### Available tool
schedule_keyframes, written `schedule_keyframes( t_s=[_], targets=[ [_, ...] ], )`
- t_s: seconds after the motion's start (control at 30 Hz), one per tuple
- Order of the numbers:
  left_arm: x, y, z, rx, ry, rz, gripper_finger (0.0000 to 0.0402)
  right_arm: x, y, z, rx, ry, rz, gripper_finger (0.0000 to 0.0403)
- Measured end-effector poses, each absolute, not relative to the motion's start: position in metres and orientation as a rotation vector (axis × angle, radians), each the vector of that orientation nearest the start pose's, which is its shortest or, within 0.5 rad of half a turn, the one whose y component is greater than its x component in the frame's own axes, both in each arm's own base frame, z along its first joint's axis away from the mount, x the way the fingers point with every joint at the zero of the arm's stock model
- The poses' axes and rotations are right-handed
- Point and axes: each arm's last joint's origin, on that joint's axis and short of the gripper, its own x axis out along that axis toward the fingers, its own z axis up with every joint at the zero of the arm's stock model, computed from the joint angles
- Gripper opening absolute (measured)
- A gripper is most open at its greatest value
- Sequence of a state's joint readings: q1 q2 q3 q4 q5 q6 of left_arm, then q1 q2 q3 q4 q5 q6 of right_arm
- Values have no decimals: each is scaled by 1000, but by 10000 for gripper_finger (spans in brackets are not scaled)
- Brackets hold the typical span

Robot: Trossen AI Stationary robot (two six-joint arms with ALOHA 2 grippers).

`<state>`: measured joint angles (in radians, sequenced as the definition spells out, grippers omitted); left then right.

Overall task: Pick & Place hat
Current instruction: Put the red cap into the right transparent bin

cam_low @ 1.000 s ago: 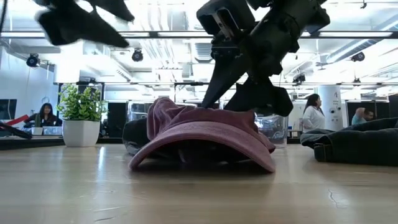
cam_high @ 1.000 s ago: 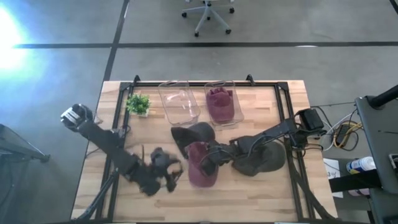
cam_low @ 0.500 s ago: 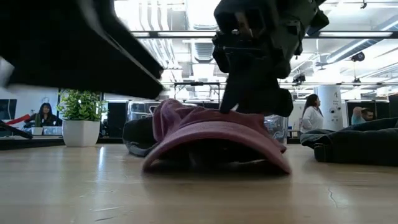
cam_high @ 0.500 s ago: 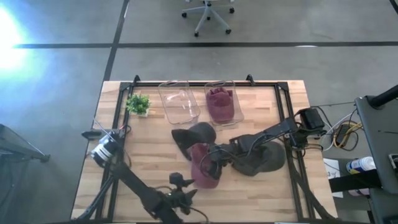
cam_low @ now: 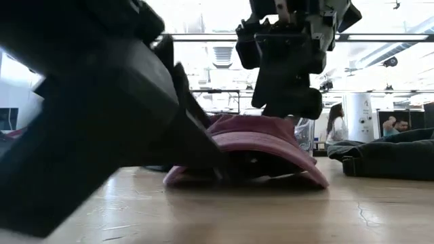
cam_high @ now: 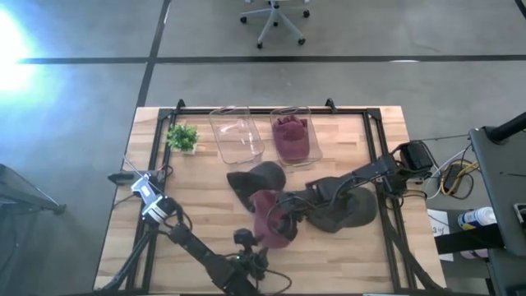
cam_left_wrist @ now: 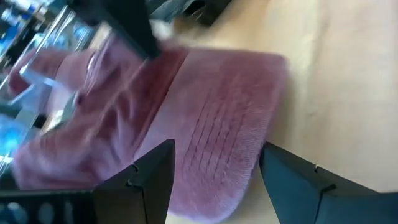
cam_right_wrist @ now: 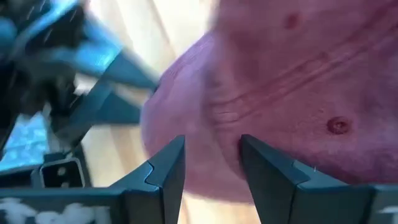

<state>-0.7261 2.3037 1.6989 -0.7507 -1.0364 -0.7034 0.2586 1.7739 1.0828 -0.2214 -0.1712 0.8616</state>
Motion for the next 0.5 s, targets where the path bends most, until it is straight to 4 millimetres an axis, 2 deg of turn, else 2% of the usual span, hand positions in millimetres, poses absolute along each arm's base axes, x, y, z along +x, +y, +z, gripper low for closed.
schedule_keyframes(
  t_s=[0.5],
  targets=[
    [363, -261, 129, 446, 656, 618, 212, 350, 104, 180, 769, 983, 62, 150]
  ],
)
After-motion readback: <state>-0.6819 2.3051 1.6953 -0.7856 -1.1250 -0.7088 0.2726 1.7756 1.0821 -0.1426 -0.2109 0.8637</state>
